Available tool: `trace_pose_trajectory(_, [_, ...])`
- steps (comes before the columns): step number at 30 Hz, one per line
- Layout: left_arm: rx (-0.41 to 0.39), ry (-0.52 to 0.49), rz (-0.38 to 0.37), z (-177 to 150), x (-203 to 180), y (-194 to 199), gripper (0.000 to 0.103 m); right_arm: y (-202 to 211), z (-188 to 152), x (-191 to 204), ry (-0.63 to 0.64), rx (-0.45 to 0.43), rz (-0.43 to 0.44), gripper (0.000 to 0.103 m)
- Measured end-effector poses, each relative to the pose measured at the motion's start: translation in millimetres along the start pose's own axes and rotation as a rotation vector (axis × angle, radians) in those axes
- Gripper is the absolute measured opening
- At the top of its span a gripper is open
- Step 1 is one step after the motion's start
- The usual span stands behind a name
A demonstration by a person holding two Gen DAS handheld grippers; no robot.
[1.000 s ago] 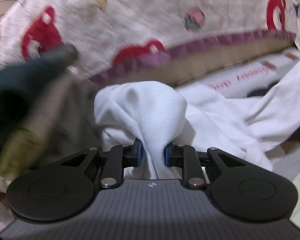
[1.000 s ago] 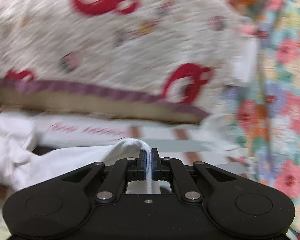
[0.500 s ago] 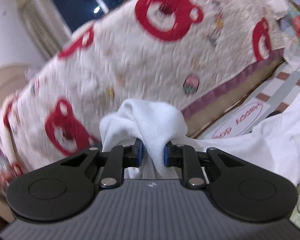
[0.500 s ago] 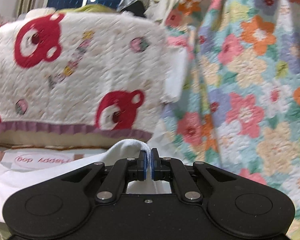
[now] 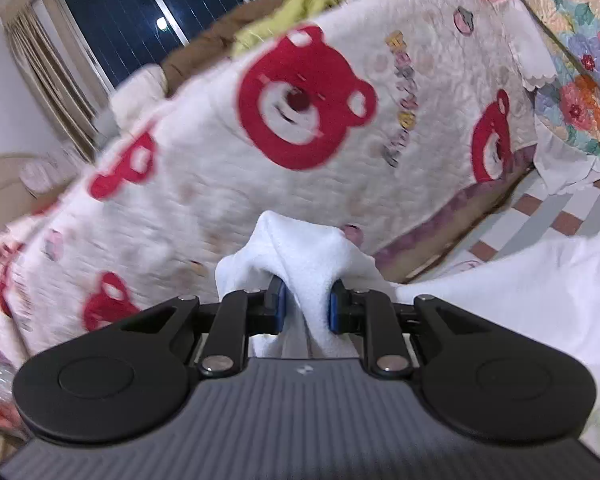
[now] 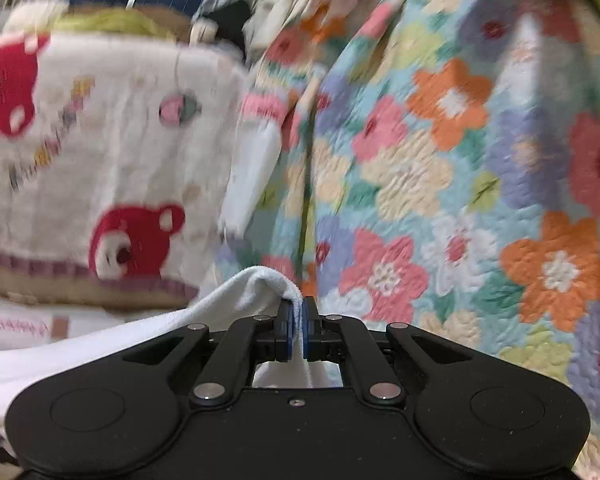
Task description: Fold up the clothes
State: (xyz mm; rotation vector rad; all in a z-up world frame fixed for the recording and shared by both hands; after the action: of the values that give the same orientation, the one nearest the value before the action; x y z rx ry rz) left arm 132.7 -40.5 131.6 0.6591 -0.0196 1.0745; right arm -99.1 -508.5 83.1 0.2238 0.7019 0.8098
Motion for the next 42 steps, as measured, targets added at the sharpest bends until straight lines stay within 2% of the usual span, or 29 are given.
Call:
trace_pose_trajectory(5, [0.118, 0.013, -0.052, -54.7, -51.8, -81.1, 0.019, -70.0, -35.0, 53.4, 0.057, 0.132, 0.054, 0.006])
trace_pose_trajectory(6, [0.126, -0.004, -0.047, -64.1, -61.3, -98.6, 0.019, -77.4, -41.1, 67.4, 0.07, 0.139, 0.064, 0.009])
trace_pose_trajectory(7, [0.133, -0.024, -0.04, -73.4, -70.9, -116.2, 0.019, -82.7, -46.4, 83.6, 0.095, 0.146, 0.075, 0.024])
trace_pose_trajectory(9, [0.146, -0.099, 0.04, -91.5, -86.1, -155.0, 0.022, -91.3, -57.7, 122.7, 0.174, 0.172, 0.123, 0.038])
trace_pose_trajectory(11, [0.168, -0.191, 0.142, -109.6, -100.7, -191.2, 0.024, -91.9, -63.9, 161.6, 0.264, 0.188, 0.218, 0.038])
trace_pose_trajectory(13, [0.152, -0.168, 0.145, -118.5, -99.1, -207.3, 0.025, -83.5, -62.9, 196.3, 0.308, 0.16, 0.316, 0.041])
trace_pose_trajectory(15, [0.134, -0.139, 0.143, -126.9, -96.6, -222.2, 0.026, -69.4, -58.6, 227.5, 0.248, 0.101, 0.422, 0.049])
trace_pose_trajectory(18, [0.107, -0.096, 0.139, -139.4, -92.8, -244.6, 0.027, -49.0, -64.6, 281.4, 0.199, 0.052, 0.55, 0.05])
trace_pose_trajectory(21, [0.097, -0.007, 0.091, -143.7, -73.1, -252.4, 0.029, -33.0, -73.8, 337.9, 0.174, 0.016, 0.659, 0.054])
trace_pose_trajectory(23, [0.101, 0.053, 0.056, -149.3, -56.6, -254.2, 0.033, -22.4, -80.1, 373.9, 0.213, -0.001, 0.727, 0.054])
trace_pose_trajectory(26, [0.113, 0.116, 0.028, -160.5, -34.4, -251.6, 0.042, -14.0, -83.4, 413.7, 0.282, -0.04, 0.737, 0.055])
trace_pose_trajectory(28, [0.115, 0.131, 0.035, -168.0, -26.4, -242.0, 0.044, -12.9, -85.6, 432.2, 0.298, -0.062, 0.751, 0.064])
trace_pose_trajectory(29, [0.103, 0.134, 0.047, -170.7, -21.8, -235.5, 0.045, -14.8, -84.6, 440.3, 0.3, -0.058, 0.751, 0.065])
trace_pose_trajectory(31, [0.078, 0.14, 0.074, -175.7, -12.4, -222.1, 0.056, -18.6, -88.5, 448.9, 0.285, -0.052, 0.757, 0.065])
trace_pose_trajectory(33, [0.069, 0.162, 0.102, -183.3, -5.6, -208.7, 0.06, -22.1, -96.2, 453.3, 0.285, -0.062, 0.77, 0.066])
trace_pose_trajectory(34, [0.086, 0.176, 0.094, -191.1, -5.5, -204.4, 0.063, -26.3, -99.8, 452.4, 0.277, -0.069, 0.763, 0.066])
trace_pose_trajectory(36, [0.125, 0.203, 0.072, -207.6, -6.1, -196.4, 0.066, -37.3, -106.2, 448.7, 0.247, -0.077, 0.742, 0.066])
trace_pose_trajectory(39, [0.23, 0.185, 0.027, -241.0, -25.2, -193.6, 0.067, -57.8, -111.0, 436.4, 0.129, -0.04, 0.782, 0.065])
trace_pose_trajectory(41, [0.293, 0.176, -0.002, -260.2, -41.7, -192.5, 0.066, -64.0, -113.2, 428.7, 0.09, -0.045, 0.812, 0.045])
trace_pose_trajectory(42, [0.315, 0.177, -0.016, -266.9, -48.9, -192.9, 0.067, -62.7, -114.5, 425.5, 0.08, -0.064, 0.825, 0.014])
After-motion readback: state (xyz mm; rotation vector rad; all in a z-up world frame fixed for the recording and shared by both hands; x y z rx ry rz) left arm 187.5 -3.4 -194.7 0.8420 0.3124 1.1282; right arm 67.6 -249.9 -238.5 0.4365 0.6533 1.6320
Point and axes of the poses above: each gripper's, at about its wrist camera, not at the fingertips, and y roughly against the way its jaws point, x to its left, z to its top, the point moved 7 cm from there along -y, roughly the way its jaws point, and after that the axes turned 13 degrees about y, right-handed, at the moved point
